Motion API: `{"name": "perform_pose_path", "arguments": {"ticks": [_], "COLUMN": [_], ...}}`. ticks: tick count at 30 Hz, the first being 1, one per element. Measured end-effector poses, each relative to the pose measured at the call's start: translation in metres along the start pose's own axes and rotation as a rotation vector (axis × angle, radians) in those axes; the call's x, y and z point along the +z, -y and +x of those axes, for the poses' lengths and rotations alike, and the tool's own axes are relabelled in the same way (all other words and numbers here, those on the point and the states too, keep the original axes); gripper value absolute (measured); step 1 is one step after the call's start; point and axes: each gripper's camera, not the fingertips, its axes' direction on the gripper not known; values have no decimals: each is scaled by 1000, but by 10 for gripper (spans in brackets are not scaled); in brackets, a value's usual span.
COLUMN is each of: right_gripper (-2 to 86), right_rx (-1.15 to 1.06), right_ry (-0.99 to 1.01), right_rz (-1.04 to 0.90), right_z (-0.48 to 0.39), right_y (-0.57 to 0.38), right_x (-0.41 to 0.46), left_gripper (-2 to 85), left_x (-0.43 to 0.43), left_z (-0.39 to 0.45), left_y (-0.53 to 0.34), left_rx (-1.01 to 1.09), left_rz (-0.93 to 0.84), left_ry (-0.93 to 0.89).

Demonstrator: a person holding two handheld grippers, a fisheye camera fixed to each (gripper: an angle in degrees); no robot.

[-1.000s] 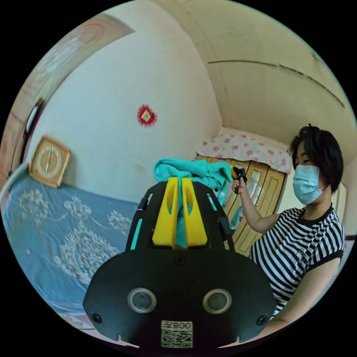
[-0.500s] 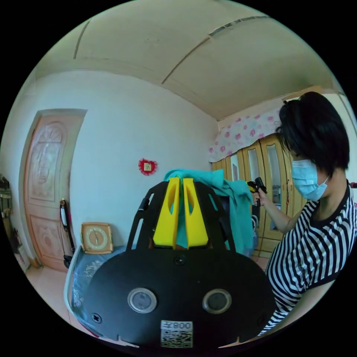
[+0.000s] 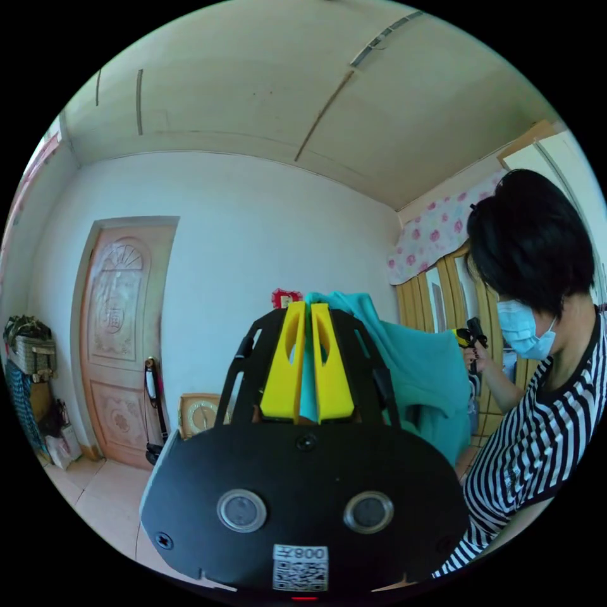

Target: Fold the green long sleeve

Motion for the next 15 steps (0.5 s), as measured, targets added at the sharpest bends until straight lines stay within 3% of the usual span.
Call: {"name": "perform_pose_path", "arguments": {"ticks": [5, 9, 15], "right_gripper": [3, 3, 4], "right_rx": [106, 281, 614], "right_ry": [-26, -85, -327], "right_rz": [-38, -94, -339], "right_z": [66, 167, 365], "right_y": [-12, -33, -98], "right_x": [81, 172, 337], "left_gripper": [14, 15, 18], "left_x": [107, 215, 434], "left_z": [-66, -134, -261], "left_y": [-30, -80, -251], "left_rx": [13, -47, -214], "left_rz": [-144, -320, -780], "left_ry": [78, 105, 188]}}
